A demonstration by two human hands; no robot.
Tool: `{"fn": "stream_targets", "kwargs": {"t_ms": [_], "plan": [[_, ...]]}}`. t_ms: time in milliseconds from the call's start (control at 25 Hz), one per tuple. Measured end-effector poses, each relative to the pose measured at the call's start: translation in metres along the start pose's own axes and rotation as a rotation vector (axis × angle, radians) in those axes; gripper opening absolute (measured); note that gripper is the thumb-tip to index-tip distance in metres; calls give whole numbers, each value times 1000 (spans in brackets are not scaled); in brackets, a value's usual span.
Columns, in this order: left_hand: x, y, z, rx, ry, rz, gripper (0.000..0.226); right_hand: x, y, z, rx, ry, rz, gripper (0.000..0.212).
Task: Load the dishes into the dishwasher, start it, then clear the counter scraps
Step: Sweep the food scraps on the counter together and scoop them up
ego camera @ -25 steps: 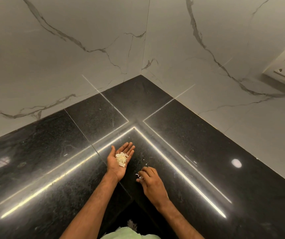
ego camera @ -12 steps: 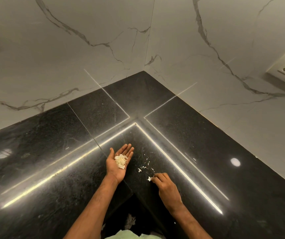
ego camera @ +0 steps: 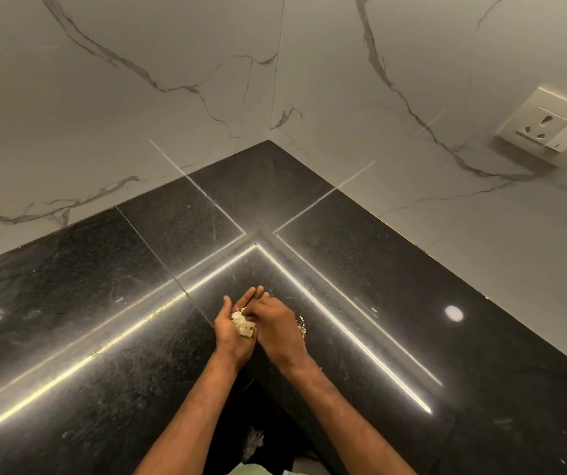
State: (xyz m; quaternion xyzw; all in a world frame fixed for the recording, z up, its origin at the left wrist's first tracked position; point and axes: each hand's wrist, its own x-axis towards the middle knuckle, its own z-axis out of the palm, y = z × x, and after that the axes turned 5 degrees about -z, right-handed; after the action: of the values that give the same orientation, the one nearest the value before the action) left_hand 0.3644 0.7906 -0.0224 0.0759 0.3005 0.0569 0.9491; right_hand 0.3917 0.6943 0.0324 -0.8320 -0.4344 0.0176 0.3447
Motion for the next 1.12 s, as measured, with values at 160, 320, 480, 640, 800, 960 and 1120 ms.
{"fn": "stream_targets", "kwargs": {"t_ms": [160, 320, 480, 640, 800, 960, 1120], "plan": [[-5, 0, 3, -44, -6, -16, 50, 0, -6, 9, -160, -219, -92, 24], [-12, 1, 5, -48, 19, -22, 48, -3, -8, 3, -45, -5, -90, 21], [-14, 5, 8, -49, 42, 23, 44, -6, 9, -8, 372, 343, 244, 23], [-13, 13, 7, -71, 22, 36, 43, -52, 53, -12, 318, 425, 438, 26], [-6, 29, 4, -63, 1, 72, 44, -99, 83, 17, -235, -72, 496, 84], [1, 39, 4, -41, -36, 96, 47, -63, 62, 49, -237, -198, 401, 87], [2, 53, 1, -30, -40, 119, 54, -28, 63, 52, 68, -222, 208, 76]]}}
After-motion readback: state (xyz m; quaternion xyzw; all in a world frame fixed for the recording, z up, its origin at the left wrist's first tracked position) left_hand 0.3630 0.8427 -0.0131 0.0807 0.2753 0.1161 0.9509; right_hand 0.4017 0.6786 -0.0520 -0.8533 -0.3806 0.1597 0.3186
